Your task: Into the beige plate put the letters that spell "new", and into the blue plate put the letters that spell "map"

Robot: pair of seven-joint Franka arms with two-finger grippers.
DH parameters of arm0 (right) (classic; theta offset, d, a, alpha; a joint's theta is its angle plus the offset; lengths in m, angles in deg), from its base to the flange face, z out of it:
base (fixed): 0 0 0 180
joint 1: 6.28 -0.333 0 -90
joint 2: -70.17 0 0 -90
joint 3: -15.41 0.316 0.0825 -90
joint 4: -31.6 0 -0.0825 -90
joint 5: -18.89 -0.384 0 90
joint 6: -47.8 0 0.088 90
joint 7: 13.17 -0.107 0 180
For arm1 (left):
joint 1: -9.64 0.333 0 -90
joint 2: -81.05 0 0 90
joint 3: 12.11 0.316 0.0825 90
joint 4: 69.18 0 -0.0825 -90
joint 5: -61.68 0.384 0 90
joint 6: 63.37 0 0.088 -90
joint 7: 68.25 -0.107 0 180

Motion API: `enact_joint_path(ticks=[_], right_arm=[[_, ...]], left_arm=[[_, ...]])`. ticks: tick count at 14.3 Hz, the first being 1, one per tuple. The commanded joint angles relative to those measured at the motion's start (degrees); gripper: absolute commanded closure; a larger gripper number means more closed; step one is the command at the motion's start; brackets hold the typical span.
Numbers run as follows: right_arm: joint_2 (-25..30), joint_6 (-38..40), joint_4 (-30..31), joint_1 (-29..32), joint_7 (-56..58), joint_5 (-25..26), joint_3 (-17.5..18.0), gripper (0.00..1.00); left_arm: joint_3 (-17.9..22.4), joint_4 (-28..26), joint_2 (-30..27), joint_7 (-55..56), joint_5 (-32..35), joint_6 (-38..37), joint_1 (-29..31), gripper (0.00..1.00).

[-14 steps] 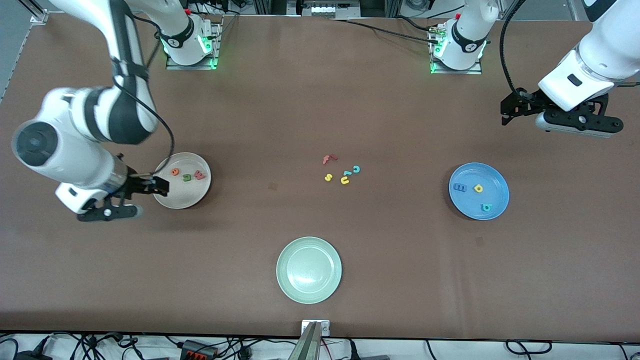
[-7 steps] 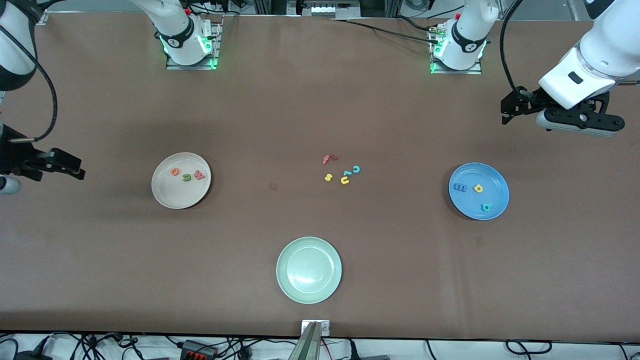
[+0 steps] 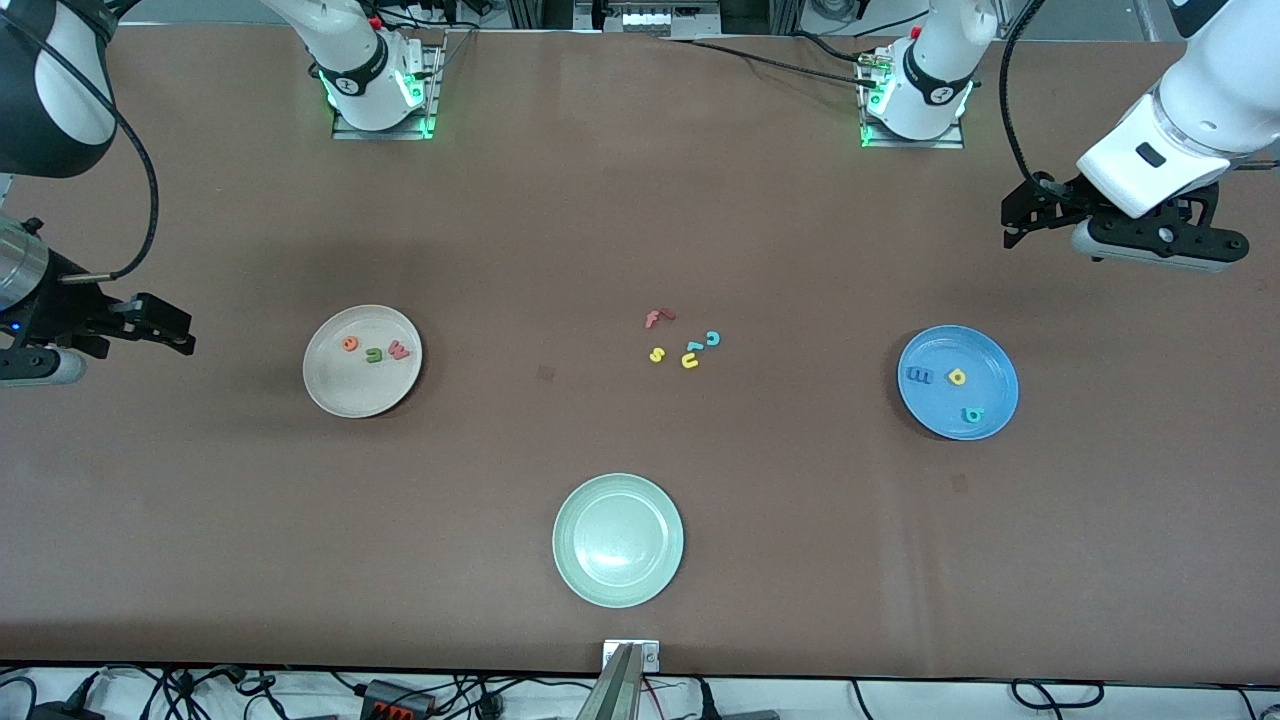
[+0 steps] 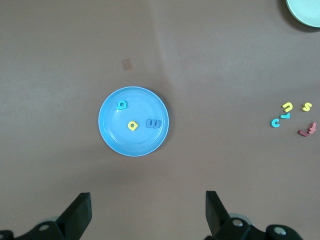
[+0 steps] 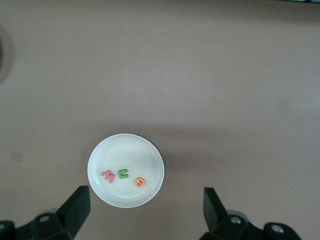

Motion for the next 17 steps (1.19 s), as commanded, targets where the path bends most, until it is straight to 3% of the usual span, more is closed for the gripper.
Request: enact_joint_path(ticks=[1, 14, 17], right_arm=[[3.7, -0.6, 4.4, 3.7, -1.1, 0.8, 2.8, 0.0], [7.9, 9.0, 3.3, 4.6, 1.1, 1.2, 0.5, 0.0], [11.3, 8.7, 6.1, 4.3, 1.1, 1.2, 0.5, 0.0]], left_arm=[[-0.1, 0.4, -0.6, -0.9, 0.1, -1.1, 0.2, 0.0], [-0.7, 0.2, -1.1, -2.5, 0.1, -0.6, 0.2, 0.0], [-0.7, 0.6, -0.8, -2.7, 0.1, -0.7, 0.3, 0.0]])
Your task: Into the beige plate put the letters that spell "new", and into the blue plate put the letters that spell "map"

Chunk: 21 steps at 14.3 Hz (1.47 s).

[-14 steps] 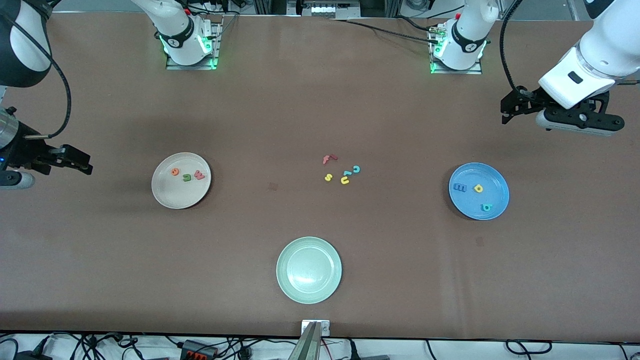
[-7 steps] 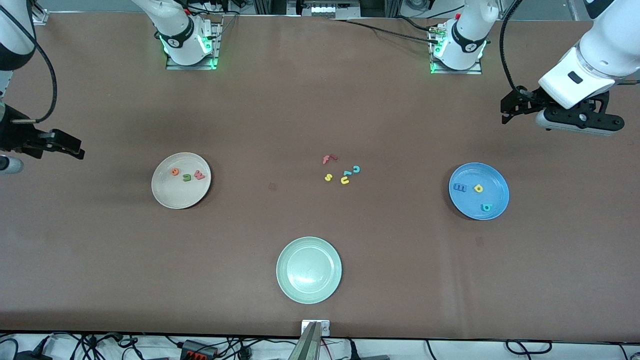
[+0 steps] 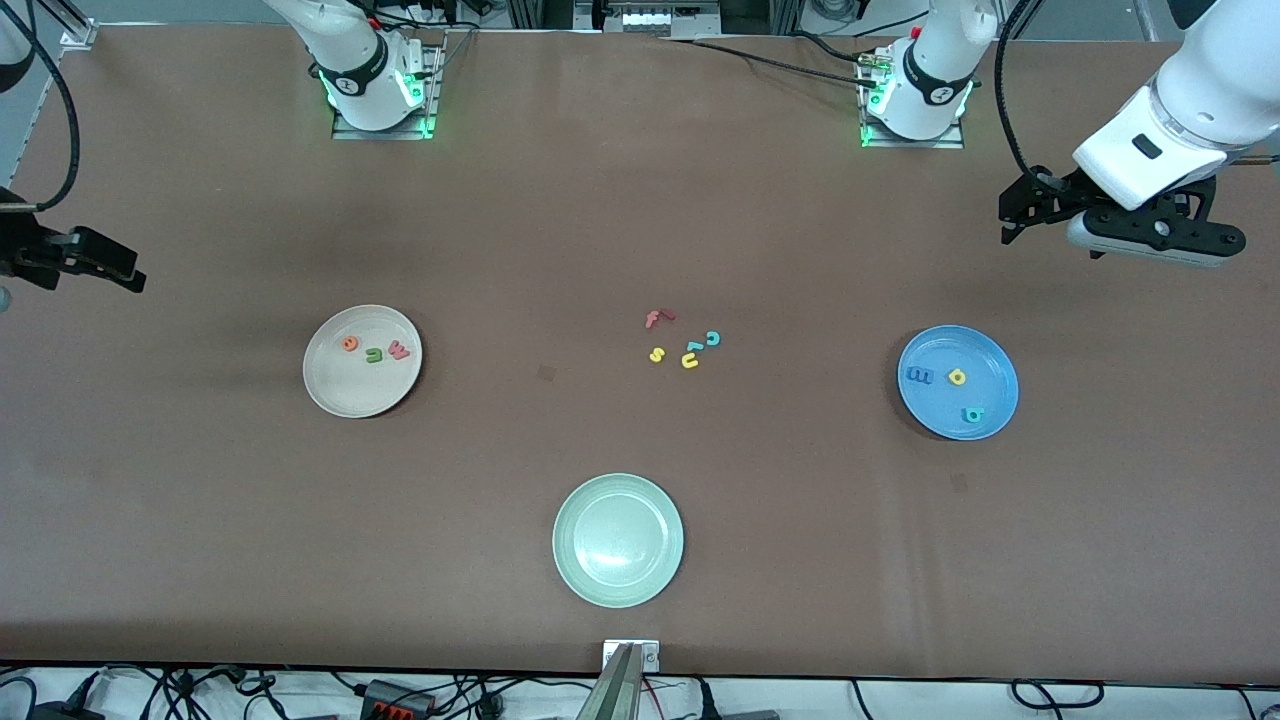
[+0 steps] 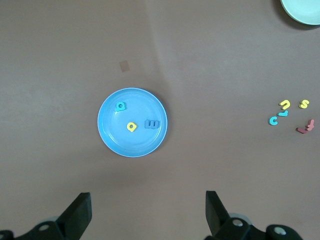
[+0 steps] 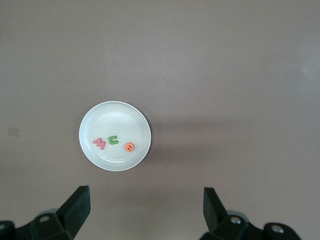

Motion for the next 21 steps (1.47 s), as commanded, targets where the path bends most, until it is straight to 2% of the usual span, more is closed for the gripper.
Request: enact_joint_path(ticks=[1, 4, 11, 21], right_arm=[[3.8, 0.4, 3.7, 0.3, 0.3, 0.7, 0.6, 0.0], [7.1, -2.3, 8.7, 0.2, 0.5, 0.7, 0.8, 0.0], [7.2, -1.8, 8.5, 0.4, 0.6, 0.7, 0.6, 0.0], [6.8, -2.0, 8.3, 0.7, -0.2, 0.5, 0.5, 0.0]], left_arm=[[-0.2, 1.1, -0.1, -1.4, 0.0, -0.7, 0.6, 0.0], [0.0, 2.2, 1.0, -1.8, -0.1, -1.1, 0.9, 0.0], [0.0, 6.2, 3.6, -1.7, -0.2, -1.3, 0.8, 0.0], [0.0, 6.8, 4.1, -1.7, -0.1, -1.4, 0.8, 0.0]])
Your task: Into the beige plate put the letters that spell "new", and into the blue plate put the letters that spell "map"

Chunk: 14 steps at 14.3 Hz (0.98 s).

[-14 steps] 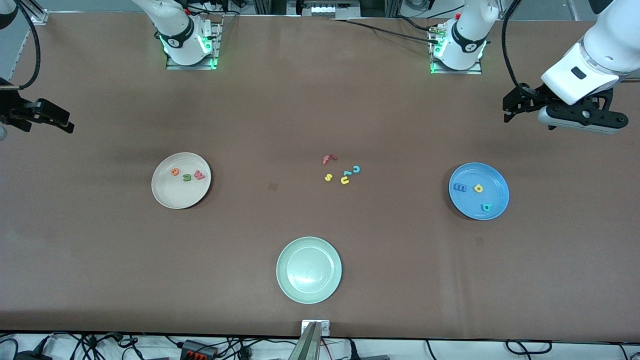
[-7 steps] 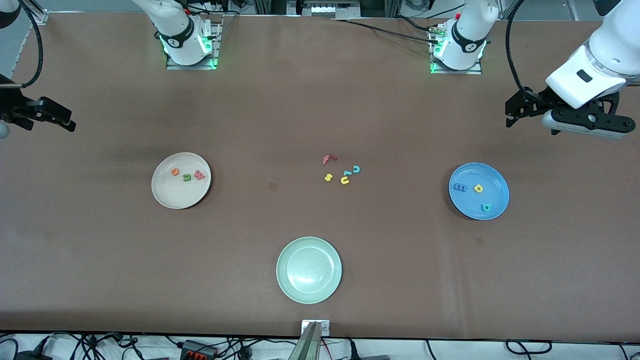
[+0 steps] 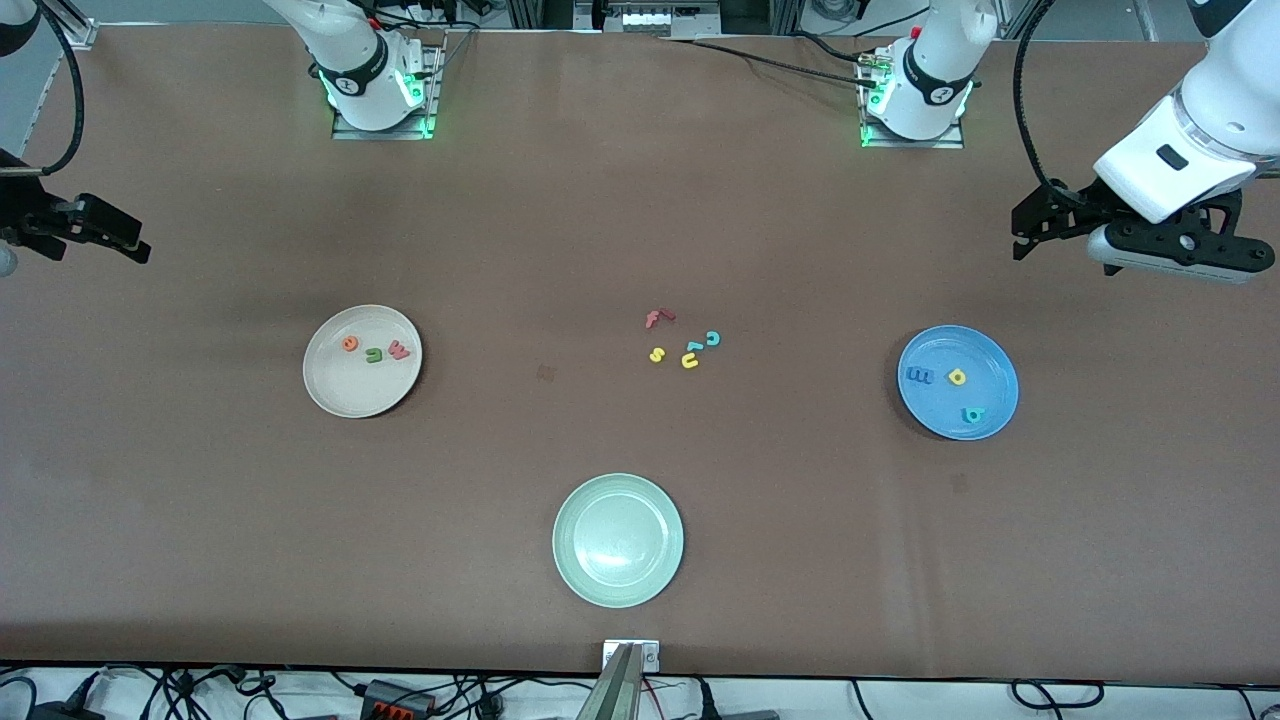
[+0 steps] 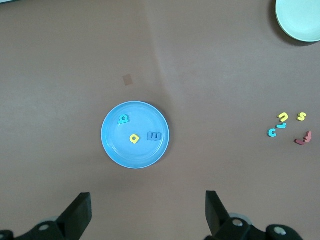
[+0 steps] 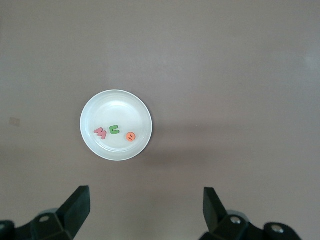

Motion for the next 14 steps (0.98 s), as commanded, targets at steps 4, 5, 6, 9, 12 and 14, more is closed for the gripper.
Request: enact_joint_path(ticks=[4, 5, 6, 9, 12, 14], right_arm=[[0.7, -0.8, 1.4, 0.8, -0.2, 0.6, 0.4, 0.0], [0.4, -0.9, 1.3, 0.9, -0.1, 0.6, 0.3, 0.0], [0.2, -1.3, 1.3, 1.1, -0.1, 0.6, 0.2, 0.0], [0.0, -2.2, 1.3, 1.5, -0.1, 0.5, 0.2, 0.0], [0.2, -2.0, 1.3, 2.6, 0.3, 0.5, 0.2, 0.0], [0.3, -1.7, 1.3, 2.6, 0.4, 0.5, 0.2, 0.0]], left_arm=[[-0.2, 1.9, 1.0, -1.5, -0.1, -2.2, 0.3, 0.0], [-0.2, 1.9, 1.0, -1.5, -0.1, -2.4, 0.3, 0.0], [-0.2, 2.0, 1.0, -1.5, -0.1, -2.4, 0.3, 0.0], [-0.3, 2.0, 0.9, -1.5, -0.1, -2.5, 0.2, 0.0], [-0.3, 1.9, 0.9, -1.5, -0.2, -2.5, 0.2, 0.0], [-0.3, 1.9, 0.9, -1.5, -0.1, -2.6, 0.2, 0.0]])
